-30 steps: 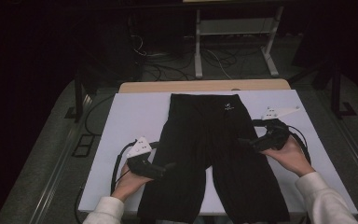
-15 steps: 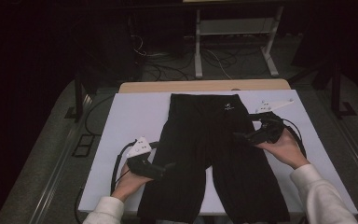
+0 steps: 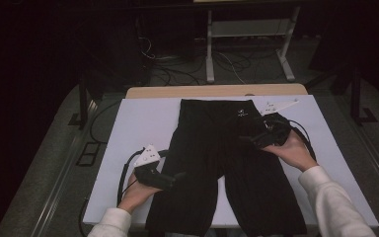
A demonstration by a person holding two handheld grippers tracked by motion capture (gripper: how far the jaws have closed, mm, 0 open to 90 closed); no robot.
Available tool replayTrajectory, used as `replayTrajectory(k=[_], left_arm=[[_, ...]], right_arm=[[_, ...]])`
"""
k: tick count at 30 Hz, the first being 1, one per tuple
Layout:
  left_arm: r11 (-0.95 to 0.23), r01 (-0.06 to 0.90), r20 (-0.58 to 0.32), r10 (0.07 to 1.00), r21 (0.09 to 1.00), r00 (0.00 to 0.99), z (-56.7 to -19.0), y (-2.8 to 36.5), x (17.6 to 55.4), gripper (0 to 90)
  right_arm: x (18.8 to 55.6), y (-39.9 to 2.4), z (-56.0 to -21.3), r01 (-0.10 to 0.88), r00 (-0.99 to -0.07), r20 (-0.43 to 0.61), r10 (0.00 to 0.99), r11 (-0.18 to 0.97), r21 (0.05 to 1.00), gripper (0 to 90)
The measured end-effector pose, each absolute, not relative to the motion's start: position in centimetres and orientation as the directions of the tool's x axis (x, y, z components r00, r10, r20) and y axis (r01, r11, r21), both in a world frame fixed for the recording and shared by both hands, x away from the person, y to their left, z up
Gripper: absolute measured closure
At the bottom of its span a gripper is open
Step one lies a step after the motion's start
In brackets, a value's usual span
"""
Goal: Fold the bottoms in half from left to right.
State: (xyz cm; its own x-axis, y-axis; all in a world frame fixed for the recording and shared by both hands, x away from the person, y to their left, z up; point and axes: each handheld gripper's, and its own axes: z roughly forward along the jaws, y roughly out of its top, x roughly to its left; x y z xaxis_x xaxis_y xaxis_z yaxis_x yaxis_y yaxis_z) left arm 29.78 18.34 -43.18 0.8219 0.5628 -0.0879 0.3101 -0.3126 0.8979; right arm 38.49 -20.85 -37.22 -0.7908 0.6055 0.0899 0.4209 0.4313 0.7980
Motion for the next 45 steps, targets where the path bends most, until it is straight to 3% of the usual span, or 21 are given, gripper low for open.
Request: replayTrajectory(k=[18,45], left_arm=[[-0.312,0.309,-0.087,0.562,0.898,0.822,-43.2,18.4,29.8,0.0],[-0.301,0.310,-0.093,0.565,0.902,0.820,-43.1,18.6,29.8,0.0]], right_arm=[[40.7,-17.5,-36.5,0.397,-0.812,0.057,0.581,0.477,0.784,0.0],[45.2,-15.0,-36.0,0.416,-0.795,0.069,0.602,0.460,0.784,0.0]])
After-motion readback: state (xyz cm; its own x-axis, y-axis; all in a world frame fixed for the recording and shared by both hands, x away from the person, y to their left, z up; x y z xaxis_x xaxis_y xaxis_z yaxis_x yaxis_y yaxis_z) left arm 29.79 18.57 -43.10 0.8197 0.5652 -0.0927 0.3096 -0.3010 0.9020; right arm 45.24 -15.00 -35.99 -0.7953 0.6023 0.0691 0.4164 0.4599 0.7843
